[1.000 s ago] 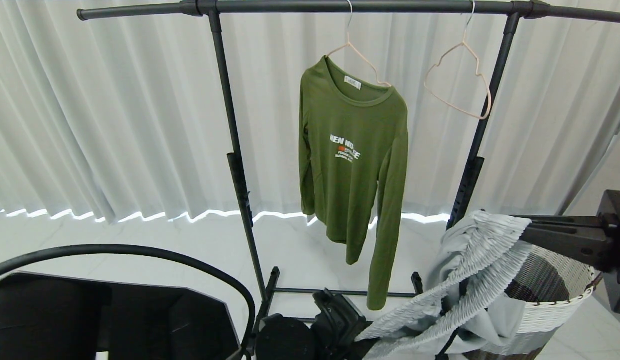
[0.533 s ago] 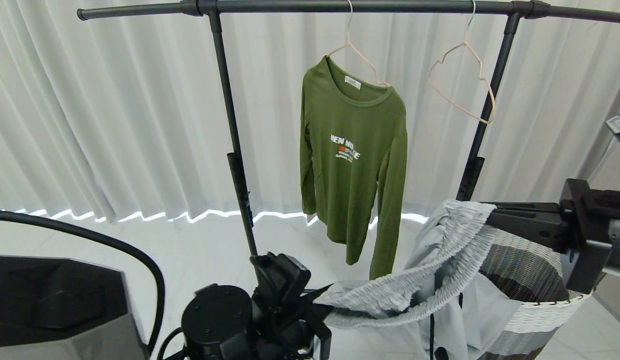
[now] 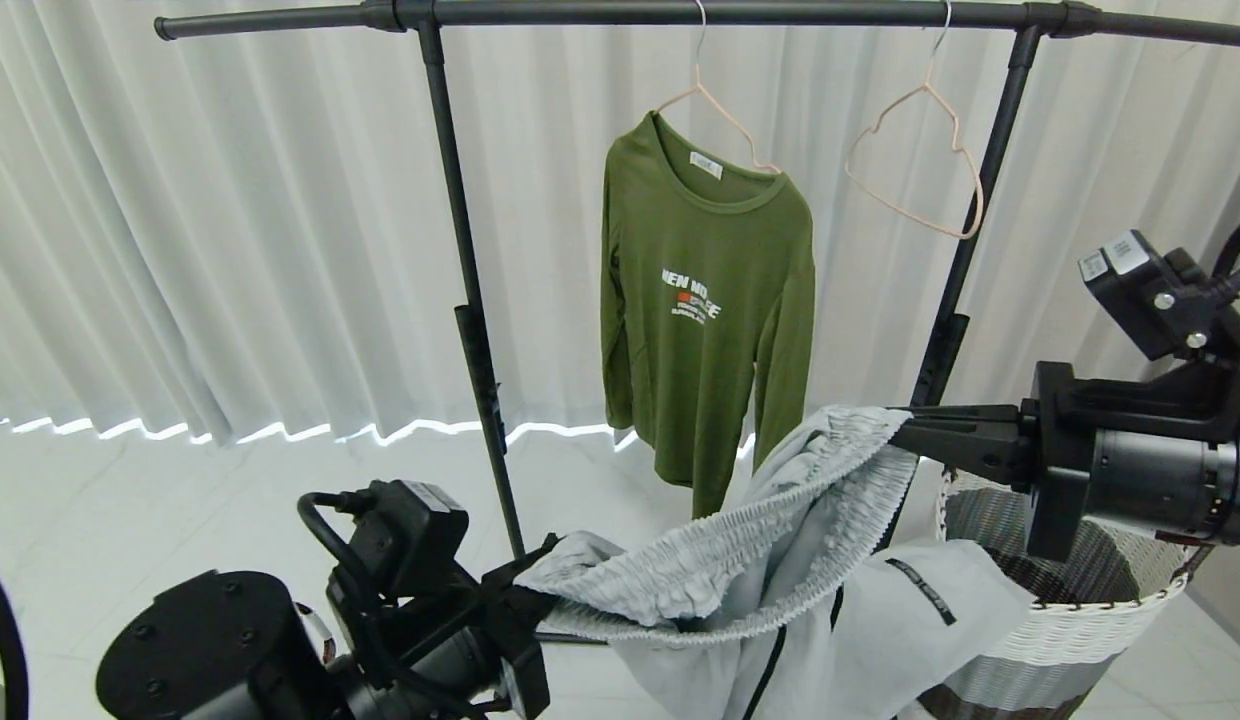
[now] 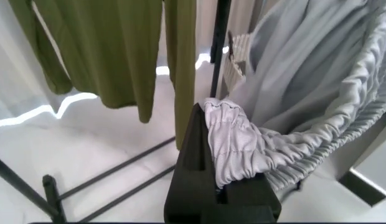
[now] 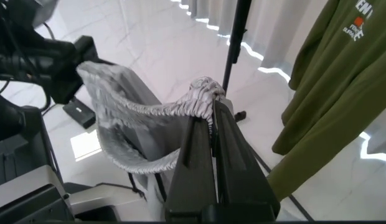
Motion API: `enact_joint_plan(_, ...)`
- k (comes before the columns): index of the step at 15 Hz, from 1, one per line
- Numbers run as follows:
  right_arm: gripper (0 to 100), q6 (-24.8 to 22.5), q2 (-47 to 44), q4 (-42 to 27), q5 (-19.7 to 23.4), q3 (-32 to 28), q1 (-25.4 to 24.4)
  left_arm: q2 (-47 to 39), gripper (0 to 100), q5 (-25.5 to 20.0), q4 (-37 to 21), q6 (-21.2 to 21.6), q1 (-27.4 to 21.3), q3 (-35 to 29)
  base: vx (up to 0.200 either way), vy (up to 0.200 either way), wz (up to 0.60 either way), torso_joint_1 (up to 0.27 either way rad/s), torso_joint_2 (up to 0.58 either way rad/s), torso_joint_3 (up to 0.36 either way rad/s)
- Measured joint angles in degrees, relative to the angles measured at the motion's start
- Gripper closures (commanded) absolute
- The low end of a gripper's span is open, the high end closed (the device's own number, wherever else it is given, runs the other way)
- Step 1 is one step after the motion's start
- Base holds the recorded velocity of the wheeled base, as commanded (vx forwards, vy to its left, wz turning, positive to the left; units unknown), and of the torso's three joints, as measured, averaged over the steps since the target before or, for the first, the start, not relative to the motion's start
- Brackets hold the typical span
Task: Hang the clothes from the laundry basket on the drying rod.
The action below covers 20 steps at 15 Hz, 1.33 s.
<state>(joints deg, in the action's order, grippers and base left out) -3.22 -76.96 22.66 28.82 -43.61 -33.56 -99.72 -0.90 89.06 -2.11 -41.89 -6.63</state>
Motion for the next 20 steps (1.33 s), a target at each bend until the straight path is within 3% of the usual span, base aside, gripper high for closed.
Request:
enact_joint_plan(5, 100, 0.0, 0.0, 0.51, -0.09, 0.0, -0.04, 3.47, 100, 2.56, 0.02, 0.63, 0.16, 2.41, 0.0, 0.0, 0.0, 0.0, 0.0, 0.0)
enact_joint_plan(7, 100, 0.0, 0.94, 1.1, -0.2, 0.04, 0.1, 3.89, 100, 5.88, -0.05, 0.69, 0.27, -1.39, 0.0, 0.0, 0.0, 0.0, 0.0, 0.0)
enact_joint_plan(9, 100, 0.1, 2.24, 1.54, -0.27, 0.09, 0.46, 4.3, 100, 8.09, -4.71, 0.72, 0.46, -8.47, 0.0, 0.0, 0.0, 0.0, 0.0, 0.0)
enact_joint_plan(12, 100, 0.1, 4.96, 1.77, -0.22, -0.29, 1.71, 7.63, 100, 8.84, -26.47, 0.67, 0.82, -21.28, 0.0, 0.0, 0.0, 0.0, 0.0, 0.0)
enact_joint_plan(14, 100, 0.21, 6.4, 1.89, -0.2, -2.19, 2.85, 11.26, 100, 8.84, -48.24, 0.59, 1.15, -34.1, 0.0, 0.0, 0.0, 0.0, 0.0, 0.0)
enact_joint_plan(16, 100, 0.46, 7.01, 1.8, -0.2, -4.74, 3.69, 14.17, 100, 8.8, -65.1, 0.52, 1.34, -47.91, 0.0, 0.0, 0.0, 0.0, 0.0, 0.0)
enact_joint_plan(18, 100, 1.19, 7.01, 1.78, -0.11, -9.01, 4.38, 15.43, 100, 8.8, -76.4, 0.45, 1.57, -61.96, 0.0, 0.0, 0.0, 0.0, 0.0, 0.0)
enact_joint_plan(20, 100, 1.45, 6.64, 1.69, 0.22, -13.12, 4.66, 15.24, 100, 8.86, -82.75, 0.5, 1.79, -72.47, 0.0, 0.0, 0.0, 0.0, 0.0, 0.0)
